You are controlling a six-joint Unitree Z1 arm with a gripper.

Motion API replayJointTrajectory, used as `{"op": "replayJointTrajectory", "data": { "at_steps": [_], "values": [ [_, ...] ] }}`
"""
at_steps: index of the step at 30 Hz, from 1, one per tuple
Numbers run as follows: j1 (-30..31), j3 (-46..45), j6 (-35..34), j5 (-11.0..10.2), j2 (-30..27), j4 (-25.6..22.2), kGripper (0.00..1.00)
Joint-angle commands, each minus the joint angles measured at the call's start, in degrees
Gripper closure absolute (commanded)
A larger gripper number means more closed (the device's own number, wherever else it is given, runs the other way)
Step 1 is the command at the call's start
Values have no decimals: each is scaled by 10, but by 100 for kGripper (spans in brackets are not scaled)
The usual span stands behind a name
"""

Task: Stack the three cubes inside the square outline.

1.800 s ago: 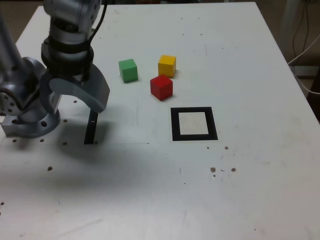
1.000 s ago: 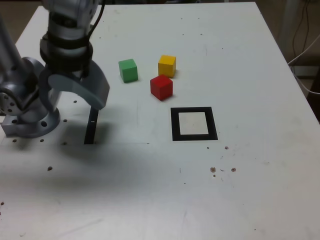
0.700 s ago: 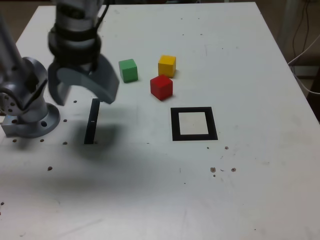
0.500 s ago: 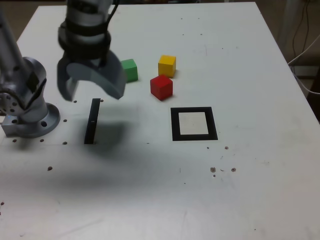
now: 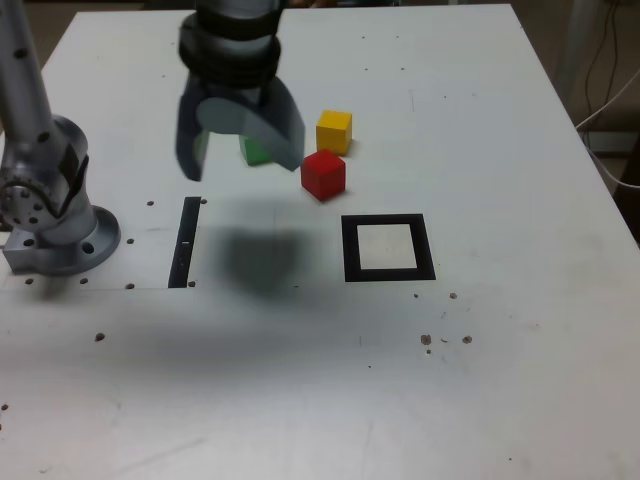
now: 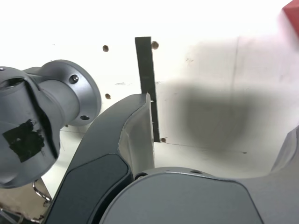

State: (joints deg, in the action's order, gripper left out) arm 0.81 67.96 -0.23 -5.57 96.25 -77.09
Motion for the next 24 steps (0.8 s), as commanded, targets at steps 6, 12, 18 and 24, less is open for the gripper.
{"op": "replayJointTrajectory", "data": {
  "at_steps": [6, 12, 18, 24],
  "values": [
    [-48, 57, 18, 4, 40, -10, 1],
    [-73, 93, 26, 11, 72, -16, 1],
    [-89, 125, 35, 13, 112, -16, 1],
    [-105, 147, 38, 11, 148, -15, 1]
  ]
}}
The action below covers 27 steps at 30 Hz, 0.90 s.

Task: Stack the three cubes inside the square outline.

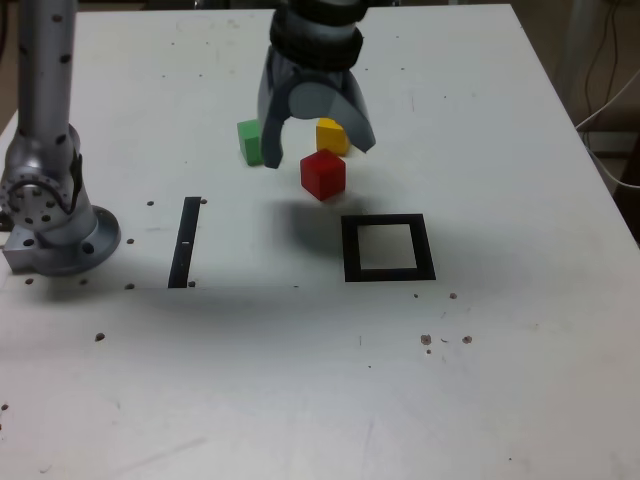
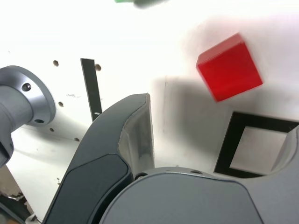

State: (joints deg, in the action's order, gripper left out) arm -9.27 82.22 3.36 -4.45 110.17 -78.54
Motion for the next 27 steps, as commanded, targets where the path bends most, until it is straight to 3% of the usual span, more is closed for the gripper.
{"op": "replayJointTrajectory", "data": {
  "at_steps": [1, 10, 17, 27],
  "values": [
    [-7, 7, 2, -1, 14, 0, 1],
    [-26, 27, -46, 3, 28, 2, 1],
    [-26, 46, -139, 31, 27, -6, 1],
    [-27, 28, -153, 49, 33, -2, 2]
  ]
}}
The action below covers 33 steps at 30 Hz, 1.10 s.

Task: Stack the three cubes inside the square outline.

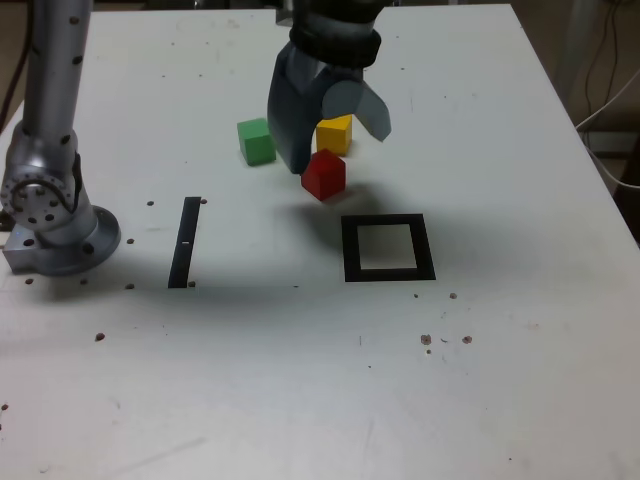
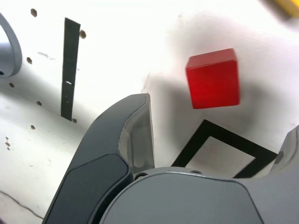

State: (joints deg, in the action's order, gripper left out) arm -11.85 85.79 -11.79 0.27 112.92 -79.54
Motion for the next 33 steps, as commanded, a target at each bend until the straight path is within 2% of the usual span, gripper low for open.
{"op": "replayJointTrajectory", "data": {
  "at_steps": [1, 6, 7, 12, 18, 22, 27, 29, 33],
  "values": [
    [-1, -12, -1, 2, 8, 12, 3],
    [-2, -35, 5, 2, 21, 46, 3],
    [-3, -52, 9, 4, 27, 69, 3],
    [-12, -89, 20, 7, 36, 117, 4],
    [-23, -101, 30, 6, 39, 140, 11],
    [-25, -98, 32, 7, 40, 146, 25],
    [-24, -91, 34, 4, 37, 150, 53],
    [-24, -88, 37, 1, 35, 153, 61],
    [-23, -85, 44, -1, 33, 159, 67]
  ]
}}
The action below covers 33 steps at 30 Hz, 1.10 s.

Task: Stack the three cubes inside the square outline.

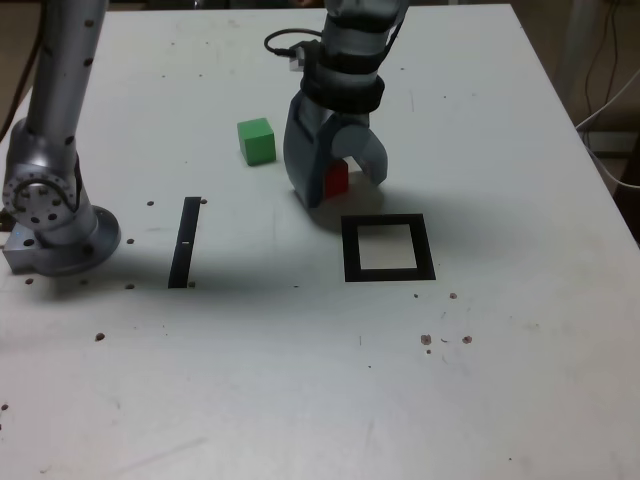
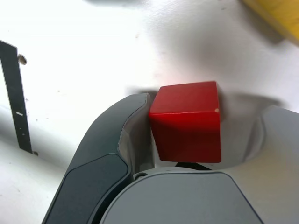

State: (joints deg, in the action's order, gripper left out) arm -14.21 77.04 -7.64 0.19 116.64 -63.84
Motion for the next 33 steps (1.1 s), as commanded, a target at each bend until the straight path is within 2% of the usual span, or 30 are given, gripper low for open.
{"op": "replayJointTrajectory", "data": {
  "at_steps": [1, 24, 33],
  "values": [
    [1, 2, 4, 0, -5, 3, 67],
    [3, 2, 17, 1, -14, -1, 67],
    [44, 8, 22, 1, -49, -12, 67]
  ]
}}
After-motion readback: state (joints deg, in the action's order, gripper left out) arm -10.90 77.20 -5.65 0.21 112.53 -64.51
